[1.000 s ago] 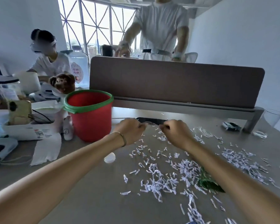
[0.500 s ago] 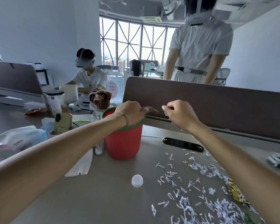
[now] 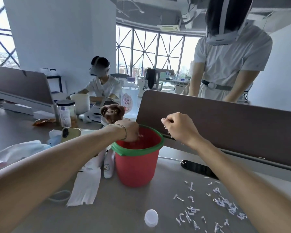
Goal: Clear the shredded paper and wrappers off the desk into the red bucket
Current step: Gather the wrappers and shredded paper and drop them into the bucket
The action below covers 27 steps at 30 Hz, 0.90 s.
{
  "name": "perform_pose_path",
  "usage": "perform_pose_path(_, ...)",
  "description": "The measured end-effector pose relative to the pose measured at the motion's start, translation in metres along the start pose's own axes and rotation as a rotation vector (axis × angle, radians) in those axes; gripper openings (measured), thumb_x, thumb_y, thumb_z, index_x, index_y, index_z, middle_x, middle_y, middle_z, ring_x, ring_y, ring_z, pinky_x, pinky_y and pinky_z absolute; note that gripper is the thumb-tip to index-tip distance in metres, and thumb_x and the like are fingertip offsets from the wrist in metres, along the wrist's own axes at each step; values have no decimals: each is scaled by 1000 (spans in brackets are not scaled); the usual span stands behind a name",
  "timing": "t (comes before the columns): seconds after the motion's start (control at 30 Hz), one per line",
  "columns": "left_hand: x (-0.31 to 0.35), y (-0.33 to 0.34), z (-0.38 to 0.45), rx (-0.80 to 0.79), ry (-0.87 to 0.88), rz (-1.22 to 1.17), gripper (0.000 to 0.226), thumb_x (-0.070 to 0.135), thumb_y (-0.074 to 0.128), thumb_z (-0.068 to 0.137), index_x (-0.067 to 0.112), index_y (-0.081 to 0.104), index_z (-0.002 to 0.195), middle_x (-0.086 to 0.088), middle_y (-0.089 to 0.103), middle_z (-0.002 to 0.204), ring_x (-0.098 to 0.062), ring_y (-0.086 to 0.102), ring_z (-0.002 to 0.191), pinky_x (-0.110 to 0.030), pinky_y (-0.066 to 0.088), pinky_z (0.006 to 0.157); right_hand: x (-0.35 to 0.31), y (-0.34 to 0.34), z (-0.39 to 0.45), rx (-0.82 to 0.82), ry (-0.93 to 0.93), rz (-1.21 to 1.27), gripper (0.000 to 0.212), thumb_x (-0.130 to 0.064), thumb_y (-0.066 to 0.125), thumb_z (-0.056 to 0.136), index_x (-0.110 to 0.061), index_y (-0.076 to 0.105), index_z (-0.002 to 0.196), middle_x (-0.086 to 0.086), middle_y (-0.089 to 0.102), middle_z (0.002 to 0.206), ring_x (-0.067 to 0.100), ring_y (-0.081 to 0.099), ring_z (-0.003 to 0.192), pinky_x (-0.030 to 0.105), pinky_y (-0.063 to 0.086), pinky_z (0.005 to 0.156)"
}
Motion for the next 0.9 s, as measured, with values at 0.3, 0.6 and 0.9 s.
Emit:
perform_pose_path(0.3,-4,5,-6,-86,193,-63,31,44,57,89,32,69,115,2,70,109,-24,64,101,-35,54,90,-10,16,19,-29,18,55,48,-38,54,97,-5,52,63,5,60,52,26,62,56,33,43,55)
perform_pose_path(0.6,-29,-15,-39,195,143,-113,13,32,53,87,33,64,78,8,66,87,-22,65,88,-36,56,79,-54,37,43,-27,-33,218,55,-28,56,99,-15,34,51,7,45,46,30,53,52,37,45,60)
perform_pose_path(0.9,-39,-11,-68,175,124,-121,19,35,56,89,32,73,99,9,71,101,-17,65,93,-35,56,85,-54,68,37,-161,63,274,43,-27,55,96,6,54,70,9,55,55,23,50,52,41,47,61)
Point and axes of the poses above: each hand's wrist, its own z-axis towards the middle knuckle, its own y-axis out of the palm, x = y × z, the point moved 1 cm from there along z, towards the middle knuckle
